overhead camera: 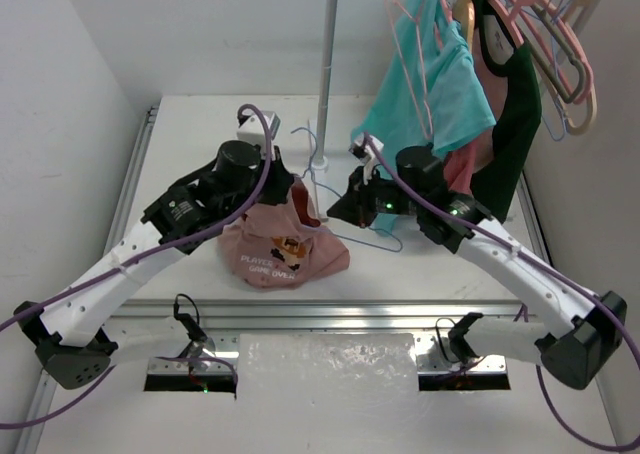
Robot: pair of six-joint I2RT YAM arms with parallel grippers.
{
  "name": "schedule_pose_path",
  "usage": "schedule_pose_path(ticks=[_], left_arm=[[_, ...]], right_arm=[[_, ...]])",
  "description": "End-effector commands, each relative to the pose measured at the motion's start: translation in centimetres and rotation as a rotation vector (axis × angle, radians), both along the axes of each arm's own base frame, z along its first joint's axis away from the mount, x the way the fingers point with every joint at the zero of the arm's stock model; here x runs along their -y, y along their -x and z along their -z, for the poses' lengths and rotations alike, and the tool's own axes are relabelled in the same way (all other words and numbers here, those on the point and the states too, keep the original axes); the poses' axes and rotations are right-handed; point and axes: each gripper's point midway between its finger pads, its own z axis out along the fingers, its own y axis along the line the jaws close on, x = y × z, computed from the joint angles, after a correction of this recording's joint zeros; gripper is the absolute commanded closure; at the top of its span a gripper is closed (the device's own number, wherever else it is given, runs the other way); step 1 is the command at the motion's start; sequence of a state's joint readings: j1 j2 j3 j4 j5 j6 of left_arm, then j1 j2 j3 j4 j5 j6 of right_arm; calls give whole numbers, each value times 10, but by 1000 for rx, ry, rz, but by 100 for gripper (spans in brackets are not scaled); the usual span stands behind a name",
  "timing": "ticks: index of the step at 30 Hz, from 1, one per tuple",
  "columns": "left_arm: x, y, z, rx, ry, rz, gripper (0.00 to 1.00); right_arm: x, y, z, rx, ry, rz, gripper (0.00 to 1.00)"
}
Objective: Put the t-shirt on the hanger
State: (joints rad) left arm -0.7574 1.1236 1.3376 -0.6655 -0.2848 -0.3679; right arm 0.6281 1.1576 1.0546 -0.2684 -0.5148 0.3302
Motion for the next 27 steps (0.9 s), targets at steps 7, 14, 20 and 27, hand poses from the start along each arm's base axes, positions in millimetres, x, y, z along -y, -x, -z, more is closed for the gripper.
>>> schedule_pose_path(ticks=[7,14,20,27], left_arm=[[-40,-5,-98,170,240,-249,100],[-5,-11,-79,140,247,-120,100],[-25,-14,-83,146,176,-200,100],[-30,-1,-111,197,176,-137,100]], right_arm=[[28,-76,-48,240,-36,523,100],[-28,-27,-83,352,-161,57,100],[-49,20,-52,430,-140,-355,100],[-55,58,-43,539,-223,-653,100]])
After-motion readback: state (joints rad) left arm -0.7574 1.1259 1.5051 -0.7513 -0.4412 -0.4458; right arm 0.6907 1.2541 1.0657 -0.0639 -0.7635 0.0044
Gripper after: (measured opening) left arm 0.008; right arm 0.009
